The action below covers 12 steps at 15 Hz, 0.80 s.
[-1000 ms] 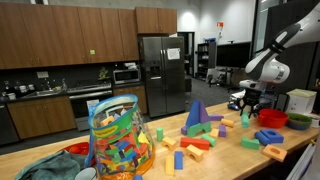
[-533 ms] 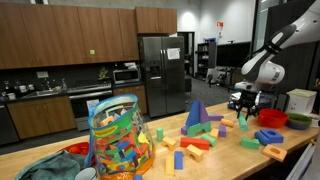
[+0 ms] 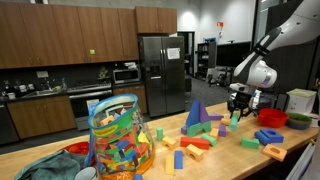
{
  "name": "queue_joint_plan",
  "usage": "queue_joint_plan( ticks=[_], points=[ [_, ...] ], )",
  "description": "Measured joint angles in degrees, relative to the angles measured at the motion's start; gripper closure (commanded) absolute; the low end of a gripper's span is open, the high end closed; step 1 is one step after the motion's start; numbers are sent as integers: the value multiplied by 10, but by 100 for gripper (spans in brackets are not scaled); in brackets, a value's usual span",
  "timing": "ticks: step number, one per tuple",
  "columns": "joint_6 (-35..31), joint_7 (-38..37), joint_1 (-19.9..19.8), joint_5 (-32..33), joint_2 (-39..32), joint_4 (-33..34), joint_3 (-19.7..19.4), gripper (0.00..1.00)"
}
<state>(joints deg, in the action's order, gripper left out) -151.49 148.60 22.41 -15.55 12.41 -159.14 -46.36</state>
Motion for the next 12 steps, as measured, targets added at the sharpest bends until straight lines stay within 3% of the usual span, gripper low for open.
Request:
queue_joint_plan(
  ticks=[4,7,8,12],
  points=[
    [-48,3,21,-116,-38,0,20,84],
    [-65,3,34,-154,-61,0,25,84],
    [-68,3,36,-161,-66,0,25,59],
    [-72,3,37,-170,-72,1,25,59]
  ],
)
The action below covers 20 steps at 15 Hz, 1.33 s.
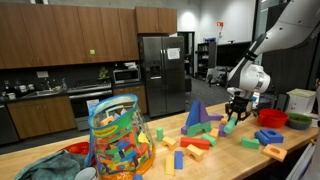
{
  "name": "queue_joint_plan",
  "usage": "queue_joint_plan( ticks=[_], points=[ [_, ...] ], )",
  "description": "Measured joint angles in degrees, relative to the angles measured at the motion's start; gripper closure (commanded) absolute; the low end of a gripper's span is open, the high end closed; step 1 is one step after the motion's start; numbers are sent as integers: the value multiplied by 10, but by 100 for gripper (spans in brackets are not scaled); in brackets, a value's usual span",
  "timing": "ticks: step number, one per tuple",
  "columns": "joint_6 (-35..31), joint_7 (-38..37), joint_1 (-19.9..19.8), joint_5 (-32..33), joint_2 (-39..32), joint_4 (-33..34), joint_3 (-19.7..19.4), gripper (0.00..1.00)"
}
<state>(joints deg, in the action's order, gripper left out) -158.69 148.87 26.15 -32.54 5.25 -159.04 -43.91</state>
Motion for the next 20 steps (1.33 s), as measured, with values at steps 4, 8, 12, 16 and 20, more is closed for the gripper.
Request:
queue_joint_plan(
  ticks=[4,8,12,16,20],
  points=[
    [-1,0,0,0,0,0,0,59],
    [-1,0,0,0,0,0,0,59],
    [0,0,0,2,0,0,-1,84],
    [10,0,-1,25,1,1,-9,84],
    [14,0,0,57,2,1,-18,84]
  ],
)
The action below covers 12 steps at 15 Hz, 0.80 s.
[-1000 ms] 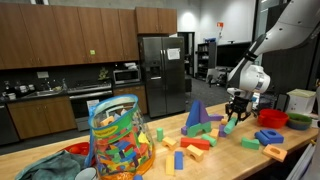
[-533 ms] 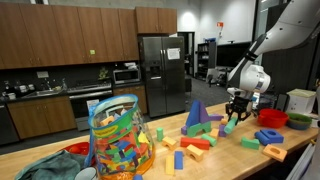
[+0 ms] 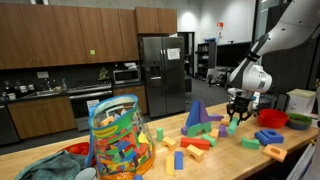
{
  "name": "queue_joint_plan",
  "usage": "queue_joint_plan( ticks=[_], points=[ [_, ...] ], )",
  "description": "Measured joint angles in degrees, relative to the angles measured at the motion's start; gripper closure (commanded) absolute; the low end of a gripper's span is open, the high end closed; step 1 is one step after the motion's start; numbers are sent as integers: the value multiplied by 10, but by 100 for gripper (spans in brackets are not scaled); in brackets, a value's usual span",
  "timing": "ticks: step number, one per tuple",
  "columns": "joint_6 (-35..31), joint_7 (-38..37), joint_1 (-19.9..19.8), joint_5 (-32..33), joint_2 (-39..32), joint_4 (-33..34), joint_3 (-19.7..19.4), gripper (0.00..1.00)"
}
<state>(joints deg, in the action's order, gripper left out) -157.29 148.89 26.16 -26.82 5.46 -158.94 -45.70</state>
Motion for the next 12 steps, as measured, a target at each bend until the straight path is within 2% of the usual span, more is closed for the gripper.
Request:
queue_joint_plan(
  ticks=[5,12],
  points=[
    [8,0,16,23,2,1,-16,84],
    [62,0,88,25,1,0,-33,84]
  ],
)
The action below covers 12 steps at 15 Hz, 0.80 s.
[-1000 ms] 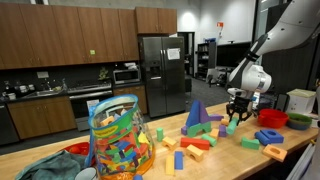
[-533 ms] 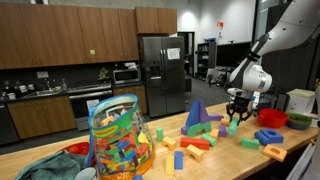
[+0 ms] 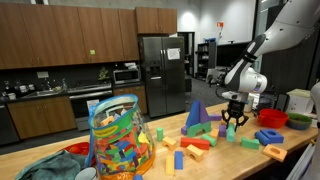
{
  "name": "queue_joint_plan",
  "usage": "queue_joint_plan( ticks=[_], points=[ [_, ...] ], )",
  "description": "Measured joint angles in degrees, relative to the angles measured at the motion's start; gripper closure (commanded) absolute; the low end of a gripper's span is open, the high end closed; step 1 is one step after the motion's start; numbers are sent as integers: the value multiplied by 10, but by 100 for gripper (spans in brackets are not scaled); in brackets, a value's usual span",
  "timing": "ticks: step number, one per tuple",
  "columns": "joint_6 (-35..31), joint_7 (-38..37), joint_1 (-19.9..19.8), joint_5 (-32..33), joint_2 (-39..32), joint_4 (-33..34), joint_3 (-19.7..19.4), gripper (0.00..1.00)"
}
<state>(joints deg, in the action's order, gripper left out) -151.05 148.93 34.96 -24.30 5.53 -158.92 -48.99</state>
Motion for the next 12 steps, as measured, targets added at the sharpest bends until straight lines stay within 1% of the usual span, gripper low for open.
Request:
queue_joint_plan(
  ticks=[4,7,10,12],
  points=[
    [5,-1,42,-14,-2,-1,-9,84],
    [-19,-1,66,-64,-9,-1,-21,84],
    [-49,-1,75,-118,-22,-1,-34,84],
    [-56,-1,75,-138,-29,-1,-42,84]
  ],
)
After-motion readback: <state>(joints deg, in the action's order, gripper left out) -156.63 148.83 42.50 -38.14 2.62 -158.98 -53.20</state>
